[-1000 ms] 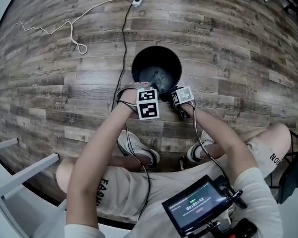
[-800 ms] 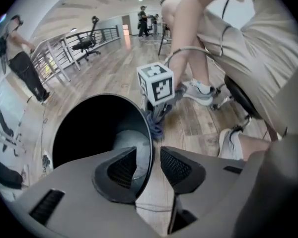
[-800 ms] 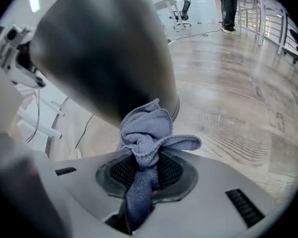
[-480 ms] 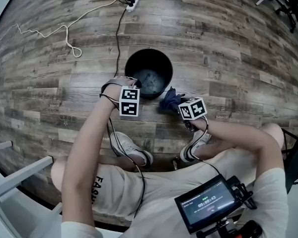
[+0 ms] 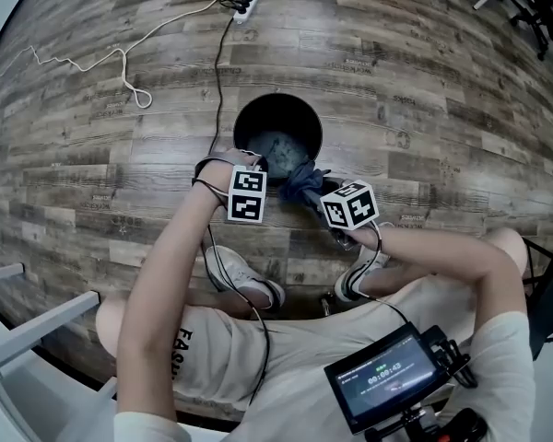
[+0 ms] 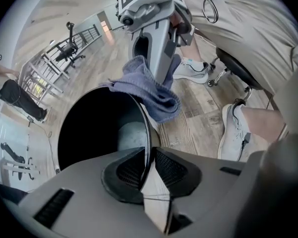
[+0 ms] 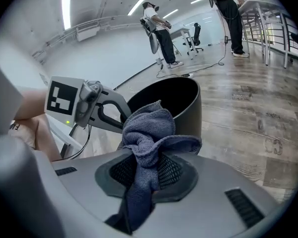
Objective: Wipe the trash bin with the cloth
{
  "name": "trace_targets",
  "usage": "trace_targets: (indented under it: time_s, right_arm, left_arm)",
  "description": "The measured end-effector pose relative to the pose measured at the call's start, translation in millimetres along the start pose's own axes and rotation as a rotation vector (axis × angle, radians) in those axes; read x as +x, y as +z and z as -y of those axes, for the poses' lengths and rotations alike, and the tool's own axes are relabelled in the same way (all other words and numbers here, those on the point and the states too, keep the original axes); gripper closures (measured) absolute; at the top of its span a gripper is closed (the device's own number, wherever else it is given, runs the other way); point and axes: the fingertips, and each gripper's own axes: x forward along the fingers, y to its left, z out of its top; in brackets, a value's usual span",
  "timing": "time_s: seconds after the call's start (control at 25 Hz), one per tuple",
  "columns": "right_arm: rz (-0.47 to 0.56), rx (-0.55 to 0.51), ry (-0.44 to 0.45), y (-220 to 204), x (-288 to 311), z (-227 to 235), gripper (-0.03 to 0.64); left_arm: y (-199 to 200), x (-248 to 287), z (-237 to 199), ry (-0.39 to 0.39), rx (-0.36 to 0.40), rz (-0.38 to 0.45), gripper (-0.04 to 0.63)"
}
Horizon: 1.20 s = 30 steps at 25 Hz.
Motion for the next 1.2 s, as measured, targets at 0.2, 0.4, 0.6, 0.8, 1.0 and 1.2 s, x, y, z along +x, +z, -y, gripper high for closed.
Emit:
trace_targets:
  time_s: [0.2,0.4,0.6,0.8,1.0,1.2]
  right_arm:
    - [-0.016,0.010,-0.035,-3.1,27.3,17.7,0.535]
    - [-0.069,-0.008,-0.081,-25.3,58.9,47.6,0.535]
    - [-0.128,0.006,-0.147,-53.6,96.6,78.2,0.535]
    - [-0.211,0.100,-0.193,-91.1,139.8,107.1,0.535]
    - [-0.248,0.218,-0.175,-101.1,149.4,107.5,0.535]
    - [-0.263,0.140,-0.175,-106.7,128.3,103.7,0.535]
  left_arm:
    - [7.2,0.1,1.9,0.020,0.006,0.031,0.525]
    - [11.8,-0.2,-1.5,0.026,-0.018,0.054,0.528]
    - [16.6,-0.6,-5.0,0.021,-0.059,0.078,0.531]
    - [20.7,-0.7,-6.6,0.010,-0.109,0.092,0.535]
    - [21.4,-0.9,-9.3,-0.010,-0.164,0.072,0.535]
    - [22.1,-0.4,-9.8,-0.045,-0.209,0.058,0.535]
